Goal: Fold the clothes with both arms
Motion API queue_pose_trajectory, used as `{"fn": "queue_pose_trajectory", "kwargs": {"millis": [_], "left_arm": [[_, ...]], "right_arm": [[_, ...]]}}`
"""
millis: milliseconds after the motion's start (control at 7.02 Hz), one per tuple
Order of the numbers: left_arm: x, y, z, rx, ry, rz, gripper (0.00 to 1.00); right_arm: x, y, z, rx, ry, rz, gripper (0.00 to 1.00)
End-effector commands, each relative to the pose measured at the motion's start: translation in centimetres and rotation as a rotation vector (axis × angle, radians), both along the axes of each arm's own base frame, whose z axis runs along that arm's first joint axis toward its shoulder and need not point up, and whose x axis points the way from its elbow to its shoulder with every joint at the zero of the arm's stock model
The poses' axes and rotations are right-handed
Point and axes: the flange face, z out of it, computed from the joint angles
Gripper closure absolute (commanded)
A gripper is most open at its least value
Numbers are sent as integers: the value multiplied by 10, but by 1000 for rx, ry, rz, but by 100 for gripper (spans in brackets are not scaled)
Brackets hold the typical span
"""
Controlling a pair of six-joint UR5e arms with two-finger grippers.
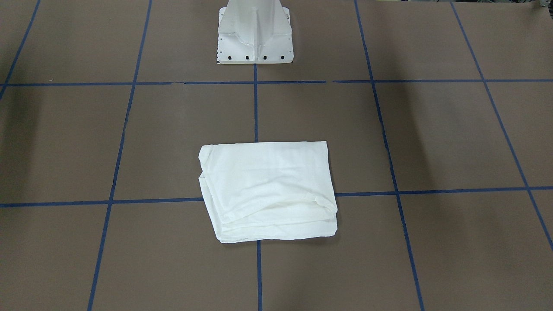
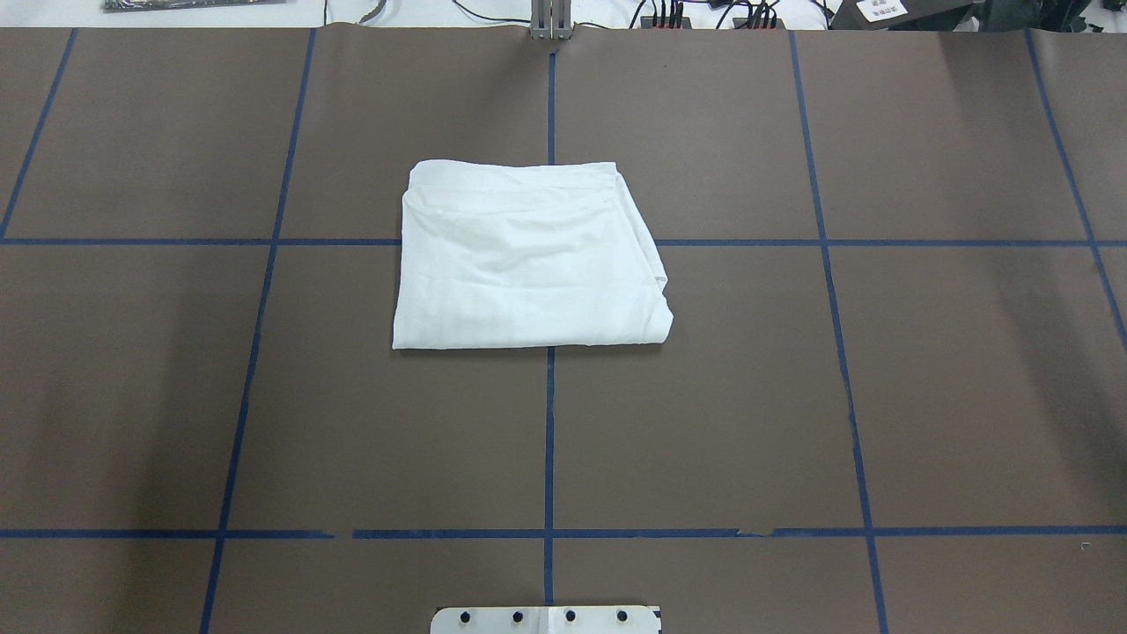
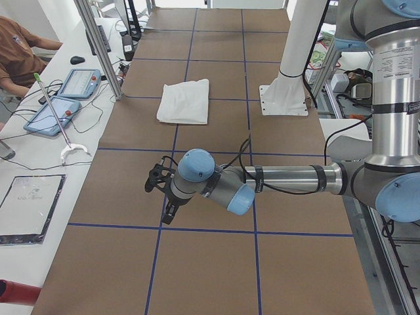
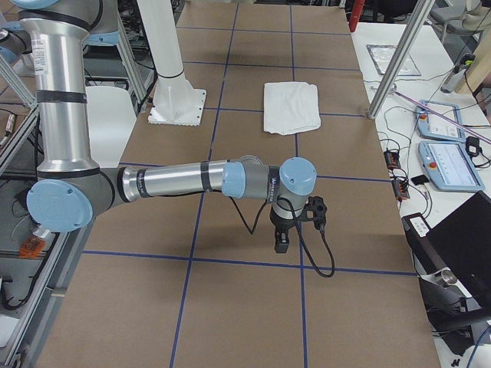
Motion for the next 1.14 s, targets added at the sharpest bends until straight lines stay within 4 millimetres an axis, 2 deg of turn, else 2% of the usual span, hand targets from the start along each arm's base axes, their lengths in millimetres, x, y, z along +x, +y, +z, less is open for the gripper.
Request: {"fn": "queue_pose_trajectory", "kwargs": {"millis": [0, 142, 428, 855, 998], "left_arm": [[1, 1, -1, 23, -1, 11, 0], [1, -1, -10, 51, 6, 7, 0], [0, -4, -12, 53, 0, 2, 0], [0, 0, -12, 56, 1, 2, 0], [0, -5, -15, 62, -5, 0, 0]], "right_arm": [[0, -4, 1, 38, -1, 1, 0], [0, -3, 8, 25, -1, 1, 0], [0, -4, 7, 28, -1, 1, 0], [0, -4, 5, 32, -1, 1, 0], [0, -4, 7, 29, -1, 0, 0]]}}
